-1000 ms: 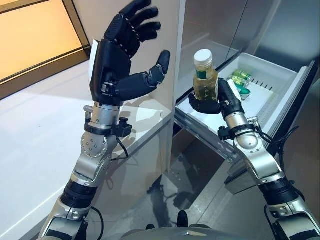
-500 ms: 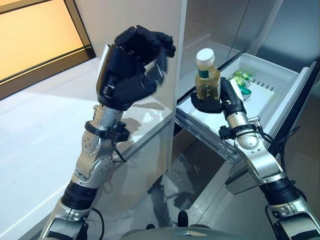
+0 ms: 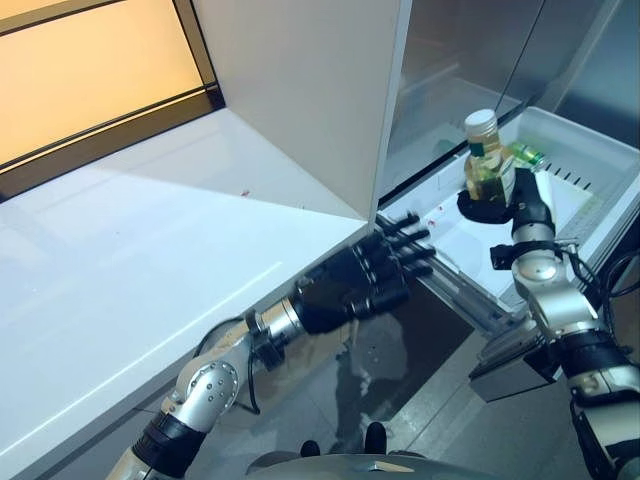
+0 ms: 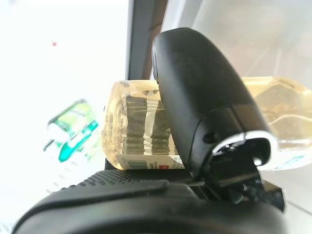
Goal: Put drinks into fridge and close the fridge
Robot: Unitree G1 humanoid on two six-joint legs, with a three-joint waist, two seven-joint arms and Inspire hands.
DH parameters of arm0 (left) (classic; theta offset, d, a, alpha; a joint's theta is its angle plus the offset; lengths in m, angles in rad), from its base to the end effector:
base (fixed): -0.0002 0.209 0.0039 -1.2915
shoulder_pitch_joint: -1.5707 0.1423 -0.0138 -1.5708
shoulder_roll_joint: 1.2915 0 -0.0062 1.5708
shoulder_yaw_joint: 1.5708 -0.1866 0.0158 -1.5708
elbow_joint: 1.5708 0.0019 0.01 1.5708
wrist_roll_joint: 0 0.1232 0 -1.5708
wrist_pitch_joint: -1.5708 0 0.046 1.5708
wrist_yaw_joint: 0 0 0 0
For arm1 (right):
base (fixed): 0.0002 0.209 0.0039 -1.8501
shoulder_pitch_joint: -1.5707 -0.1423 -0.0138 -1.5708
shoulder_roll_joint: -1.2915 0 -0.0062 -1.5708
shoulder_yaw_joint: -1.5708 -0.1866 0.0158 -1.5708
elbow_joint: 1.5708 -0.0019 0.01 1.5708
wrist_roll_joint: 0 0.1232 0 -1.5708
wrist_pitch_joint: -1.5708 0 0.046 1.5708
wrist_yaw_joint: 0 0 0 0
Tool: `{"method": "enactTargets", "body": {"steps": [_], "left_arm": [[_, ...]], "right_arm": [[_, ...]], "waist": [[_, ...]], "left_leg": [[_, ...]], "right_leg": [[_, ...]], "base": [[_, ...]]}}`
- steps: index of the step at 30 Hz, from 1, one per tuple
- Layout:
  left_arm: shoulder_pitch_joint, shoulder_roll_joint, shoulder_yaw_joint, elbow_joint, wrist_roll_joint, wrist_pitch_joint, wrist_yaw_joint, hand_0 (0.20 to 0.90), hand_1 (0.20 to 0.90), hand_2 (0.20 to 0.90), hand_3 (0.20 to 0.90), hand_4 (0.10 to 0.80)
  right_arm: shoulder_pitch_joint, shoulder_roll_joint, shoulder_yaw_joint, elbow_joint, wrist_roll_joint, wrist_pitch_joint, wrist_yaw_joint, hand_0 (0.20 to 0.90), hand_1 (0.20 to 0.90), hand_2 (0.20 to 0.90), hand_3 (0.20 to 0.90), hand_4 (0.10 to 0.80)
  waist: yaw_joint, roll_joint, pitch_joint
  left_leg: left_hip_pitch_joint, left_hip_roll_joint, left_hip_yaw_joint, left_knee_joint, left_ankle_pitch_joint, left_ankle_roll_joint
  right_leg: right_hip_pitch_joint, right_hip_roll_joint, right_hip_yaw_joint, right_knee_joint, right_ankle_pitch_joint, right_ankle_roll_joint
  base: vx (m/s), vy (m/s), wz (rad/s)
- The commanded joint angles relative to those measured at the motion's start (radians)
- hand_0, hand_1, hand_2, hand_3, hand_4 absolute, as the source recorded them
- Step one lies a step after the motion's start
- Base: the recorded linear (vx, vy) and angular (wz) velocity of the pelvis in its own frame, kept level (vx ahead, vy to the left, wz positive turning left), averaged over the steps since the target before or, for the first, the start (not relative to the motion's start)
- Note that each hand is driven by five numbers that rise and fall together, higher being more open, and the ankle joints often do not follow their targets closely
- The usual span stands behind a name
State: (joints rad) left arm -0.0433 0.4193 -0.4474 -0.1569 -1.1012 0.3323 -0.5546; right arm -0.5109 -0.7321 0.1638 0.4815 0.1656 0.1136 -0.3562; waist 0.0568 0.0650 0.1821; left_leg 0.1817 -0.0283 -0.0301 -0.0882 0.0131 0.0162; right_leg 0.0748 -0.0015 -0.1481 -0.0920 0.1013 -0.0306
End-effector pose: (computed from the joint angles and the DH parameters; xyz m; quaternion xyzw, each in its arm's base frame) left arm 0.1725 0.1346 0.0461 -0.3461 0.1403 -0.5097 0.7751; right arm 0.2736 -0.2820 0.1225 -0.2913 -0.0014 -0.2211 0.9307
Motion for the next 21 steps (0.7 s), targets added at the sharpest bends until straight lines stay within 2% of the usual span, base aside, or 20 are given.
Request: {"method": "enactTargets", "body": {"steps": [1,5,10,15,19,21], "left_arm": [[0.011,0.042,-0.051,-0.002,0.107,-0.05,-0.034,0.9,0.9,0.9,0.9,0.8],[0.021,0.109,-0.119,0.11,0.333,-0.064,-0.016,0.9,0.9,0.9,0.9,0.8],[-0.005,0.135,-0.185,0.275,0.494,-0.163,0.095,0.9,0.9,0.9,0.9,0.8],[-0.041,0.107,-0.198,0.507,0.646,-0.288,0.285,0.9,0.9,0.9,0.9,0.8],[-0.049,0.063,-0.165,0.725,0.767,-0.381,0.366,0.9,0.9,0.9,0.9,0.8],[-0.056,0.036,-0.142,0.819,0.802,-0.403,0.393,0.9,0.9,0.9,0.9,0.8]], "right_arm": [[-0.317,-0.157,0.017,0.042,-0.041,-0.157,-0.053,0.3,0.3,0.3,0.2,0.1],[-0.4,-0.195,0.11,0.202,-0.035,-0.145,0.011,0.3,0.3,0.3,0.2,0.1],[-0.484,-0.194,0.207,0.342,-0.034,-0.11,0.07,0.3,0.3,0.3,0.2,0.1],[-0.518,-0.167,0.237,0.454,-0.053,-0.059,0.133,0.3,0.3,0.3,0.2,0.1],[-0.536,-0.149,0.242,0.503,-0.047,-0.022,0.173,0.3,0.3,0.3,0.2,0.1],[-0.55,-0.143,0.251,0.532,-0.042,-0.01,0.193,0.3,0.3,0.3,0.2,0.1]], "waist": [[0.025,-0.06,-0.083],[0.032,-0.048,-0.073],[0.035,-0.034,-0.046],[0.044,-0.038,-0.003],[0.048,-0.042,0.05],[0.048,-0.039,0.07]], "left_leg": [[-0.052,0.0,0.025,0.003,-0.004,-0.014],[-0.058,0.001,0.021,0.008,0.0,-0.016],[-0.08,0.006,0.017,0.015,0.01,-0.019],[-0.117,0.01,0.007,0.036,0.013,-0.023],[-0.162,0.015,-0.002,0.056,0.018,-0.027],[-0.18,0.017,-0.004,0.061,0.02,-0.028]], "right_leg": [[0.058,-0.02,0.013,0.005,-0.054,0.065],[0.054,-0.02,0.012,0.005,-0.056,0.065],[0.035,-0.017,0.015,0.012,-0.056,0.063],[0.007,-0.019,0.013,0.031,-0.061,0.057],[-0.035,-0.019,0.013,0.056,-0.067,0.049],[-0.054,-0.019,0.014,0.065,-0.069,0.046]], "base": [[0.002,-0.007,0.12],[0.018,-0.009,0.04],[-0.003,-0.031,-0.01],[-0.021,-0.09,0.05],[-0.068,-0.098,0.09],[-0.087,-0.066,0.02]]}}
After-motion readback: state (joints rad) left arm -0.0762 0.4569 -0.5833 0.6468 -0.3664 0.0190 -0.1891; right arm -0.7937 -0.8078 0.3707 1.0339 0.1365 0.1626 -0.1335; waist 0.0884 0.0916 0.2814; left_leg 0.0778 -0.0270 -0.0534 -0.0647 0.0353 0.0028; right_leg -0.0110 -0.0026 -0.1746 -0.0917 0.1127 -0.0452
